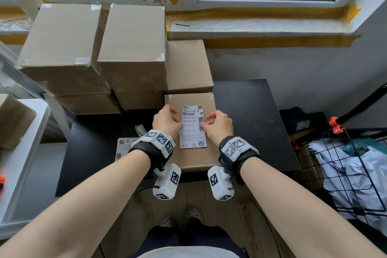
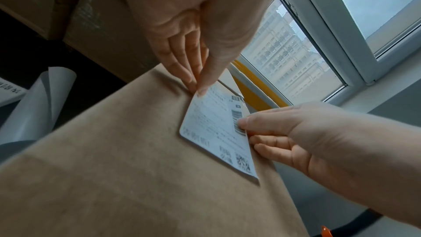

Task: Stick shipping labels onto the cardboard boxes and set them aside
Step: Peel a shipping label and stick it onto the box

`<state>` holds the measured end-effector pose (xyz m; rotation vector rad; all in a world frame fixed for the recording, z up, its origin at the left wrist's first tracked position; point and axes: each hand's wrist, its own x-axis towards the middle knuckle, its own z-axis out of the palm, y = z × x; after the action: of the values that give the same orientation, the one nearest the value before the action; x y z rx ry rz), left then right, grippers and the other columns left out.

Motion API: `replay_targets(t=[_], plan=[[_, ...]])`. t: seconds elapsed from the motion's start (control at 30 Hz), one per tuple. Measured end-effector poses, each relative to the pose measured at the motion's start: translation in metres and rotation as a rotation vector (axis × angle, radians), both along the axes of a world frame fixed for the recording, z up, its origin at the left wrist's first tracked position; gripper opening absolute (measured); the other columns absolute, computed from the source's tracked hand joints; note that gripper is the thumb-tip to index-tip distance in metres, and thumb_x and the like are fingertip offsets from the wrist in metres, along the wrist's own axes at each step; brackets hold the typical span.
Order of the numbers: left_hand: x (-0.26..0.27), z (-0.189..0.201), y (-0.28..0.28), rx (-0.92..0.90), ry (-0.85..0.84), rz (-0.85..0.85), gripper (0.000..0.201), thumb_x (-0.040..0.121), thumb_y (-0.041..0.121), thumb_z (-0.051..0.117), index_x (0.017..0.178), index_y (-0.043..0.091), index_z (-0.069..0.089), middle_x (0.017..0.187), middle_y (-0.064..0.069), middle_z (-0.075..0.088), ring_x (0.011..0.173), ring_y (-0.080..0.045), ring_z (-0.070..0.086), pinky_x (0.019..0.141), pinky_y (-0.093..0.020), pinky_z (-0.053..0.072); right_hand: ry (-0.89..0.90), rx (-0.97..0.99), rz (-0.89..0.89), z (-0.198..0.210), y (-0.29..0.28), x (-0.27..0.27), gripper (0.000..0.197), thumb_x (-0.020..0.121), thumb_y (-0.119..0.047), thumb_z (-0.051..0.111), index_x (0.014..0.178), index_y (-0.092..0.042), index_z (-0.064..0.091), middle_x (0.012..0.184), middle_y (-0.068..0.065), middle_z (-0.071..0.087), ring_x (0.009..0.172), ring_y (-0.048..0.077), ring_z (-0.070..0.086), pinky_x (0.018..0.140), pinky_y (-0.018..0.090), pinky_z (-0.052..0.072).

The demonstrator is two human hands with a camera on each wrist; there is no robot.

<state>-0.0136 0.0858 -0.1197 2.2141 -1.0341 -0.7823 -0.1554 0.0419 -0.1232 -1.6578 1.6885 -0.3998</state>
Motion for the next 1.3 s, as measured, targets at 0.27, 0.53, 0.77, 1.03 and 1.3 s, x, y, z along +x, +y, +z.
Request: replay_targets(t=[0.27,0.53,0.77,1.03,1.3], plan=[[0.009,-0.002,0.006,-0.007,-0.138,-0.107,0.039,0.077,0.02,0.073,0.11,0.015,0.055,0.108,-0.002,0.058,0.1,-0.018,0.056,0.082,-0.029,0.047,0.09,-0.054,0.092,0.0,-0.001,-0.001,0.028,0.084,-0.028,0.067,0.107,-0.015,0.057,0.107,0.003,0.062,0.098,0.021,0.06,0.074,0.027,0.043],[0.016,-0.005,-0.001,0.154,-0.393,-0.685,0.053,0.1,0.03,0.031,0.15,0.021,0.014,0.159,0.006,0.006,0.147,-0.013,0.0,0.119,-0.045,0.001,0.282,-0.19,0.604,-0.01,0.002,0.018,0.056,0.099,-0.032,0.036,0.15,-0.014,0.018,0.159,0.001,0.013,0.147,0.016,0.01,0.119,0.036,0.008],[0.033,-0.013,0.001,0.278,-0.504,-0.798,0.061,0.099,0.046,0.024,0.15,0.029,-0.005,0.158,0.014,-0.007,0.146,-0.009,-0.009,0.116,-0.051,-0.006,0.375,-0.134,0.698,-0.021,-0.003,0.011,0.06,0.101,-0.037,0.025,0.151,-0.015,-0.002,0.16,-0.001,-0.007,0.147,0.012,-0.006,0.118,0.031,-0.006],[0.037,-0.008,0.003,0.316,-0.48,-0.881,0.092,0.085,0.067,0.039,0.148,0.028,-0.016,0.156,0.012,-0.018,0.144,-0.01,-0.018,0.117,-0.05,-0.009,0.42,-0.146,0.697,-0.021,-0.007,0.001,0.059,0.102,-0.037,0.021,0.15,-0.014,-0.005,0.16,-0.001,-0.01,0.147,0.011,-0.008,0.118,0.029,-0.005],[0.038,-0.005,0.012,0.373,-0.439,-0.913,0.116,0.072,0.074,0.054,0.147,0.025,-0.019,0.155,0.012,-0.022,0.143,-0.011,-0.022,0.116,-0.047,-0.012,0.427,-0.069,0.696,-0.018,-0.004,0.004,0.092,0.089,-0.063,0.038,0.149,-0.015,-0.013,0.158,-0.002,-0.018,0.146,0.013,-0.016,0.118,0.033,-0.01]])
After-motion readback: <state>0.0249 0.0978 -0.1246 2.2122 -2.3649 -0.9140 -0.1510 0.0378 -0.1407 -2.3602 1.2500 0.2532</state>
